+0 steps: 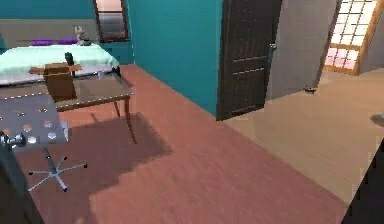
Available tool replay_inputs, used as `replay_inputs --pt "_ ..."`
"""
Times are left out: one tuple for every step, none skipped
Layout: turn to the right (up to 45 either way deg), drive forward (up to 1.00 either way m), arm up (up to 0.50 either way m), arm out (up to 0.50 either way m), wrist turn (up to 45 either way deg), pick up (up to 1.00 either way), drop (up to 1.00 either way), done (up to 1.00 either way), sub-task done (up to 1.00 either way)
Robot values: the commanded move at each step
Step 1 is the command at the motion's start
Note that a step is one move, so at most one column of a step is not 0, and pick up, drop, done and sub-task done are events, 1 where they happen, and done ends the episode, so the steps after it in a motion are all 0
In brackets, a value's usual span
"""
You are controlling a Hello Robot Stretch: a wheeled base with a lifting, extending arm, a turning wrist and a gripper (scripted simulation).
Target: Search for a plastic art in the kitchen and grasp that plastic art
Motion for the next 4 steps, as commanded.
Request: replay_inputs --pt "0.0 0.4 0.0 0.0 0.0 0.0 0.0 0.0 0.0" --pt "-18.0 0.0 0.0 0.0 0.0 0.0 0.0 0.0 0.0" --pt "0.0 0.4 0.0 0.0 0.0 0.0 0.0 0.0 0.0" --pt "45.0 0.0 0.0 0.0 0.0 0.0 0.0 0.0 0.0"
